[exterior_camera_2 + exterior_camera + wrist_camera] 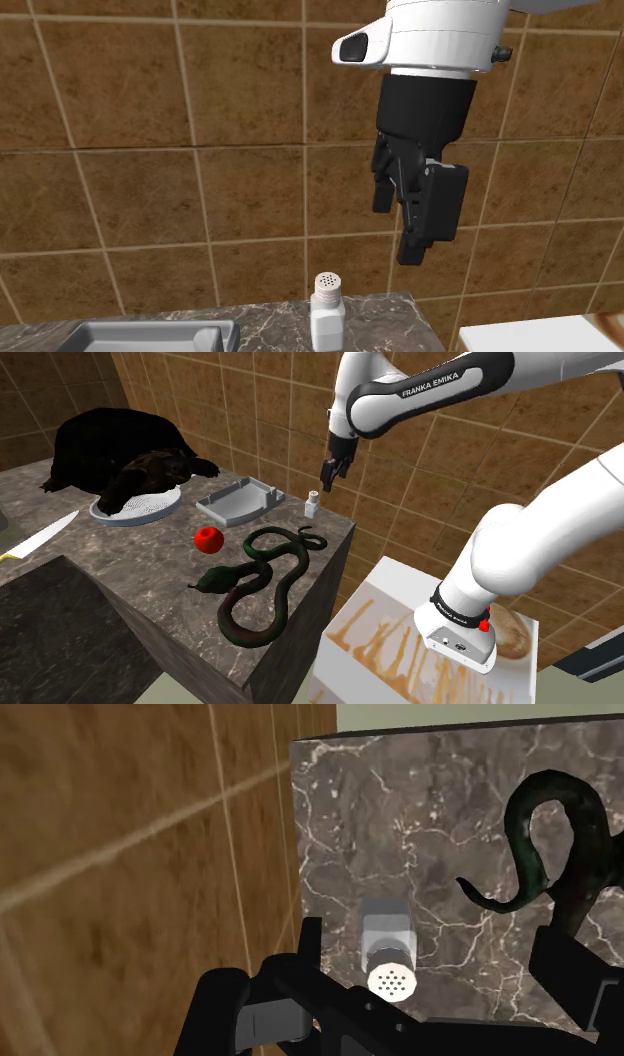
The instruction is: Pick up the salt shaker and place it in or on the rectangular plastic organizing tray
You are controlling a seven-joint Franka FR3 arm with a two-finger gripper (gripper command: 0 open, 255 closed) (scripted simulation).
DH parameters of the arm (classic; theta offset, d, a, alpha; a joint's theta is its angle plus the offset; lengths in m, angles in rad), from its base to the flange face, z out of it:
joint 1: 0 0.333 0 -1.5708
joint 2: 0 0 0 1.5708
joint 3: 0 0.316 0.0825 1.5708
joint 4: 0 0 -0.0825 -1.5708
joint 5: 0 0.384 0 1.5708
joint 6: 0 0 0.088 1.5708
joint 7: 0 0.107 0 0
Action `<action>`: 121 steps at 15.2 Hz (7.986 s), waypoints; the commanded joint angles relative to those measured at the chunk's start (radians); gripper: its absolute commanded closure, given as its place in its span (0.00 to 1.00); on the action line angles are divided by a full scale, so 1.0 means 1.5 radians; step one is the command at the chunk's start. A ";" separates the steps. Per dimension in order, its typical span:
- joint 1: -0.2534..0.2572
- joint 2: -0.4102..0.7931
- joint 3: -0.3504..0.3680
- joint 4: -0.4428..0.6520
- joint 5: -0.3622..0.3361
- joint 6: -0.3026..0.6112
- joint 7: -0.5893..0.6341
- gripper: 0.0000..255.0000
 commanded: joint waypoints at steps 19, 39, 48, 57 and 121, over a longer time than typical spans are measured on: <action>0.000 0.199 0.000 0.004 -0.035 0.214 -0.007 0.00; 0.002 0.151 0.001 0.033 -0.026 0.138 -0.018 1.00; 0.004 0.109 0.002 0.077 -0.019 0.053 -0.029 1.00; 0.006 0.081 0.004 0.132 -0.013 -0.031 -0.037 1.00; 0.090 0.498 0.077 0.680 -0.027 -0.178 0.103 0.00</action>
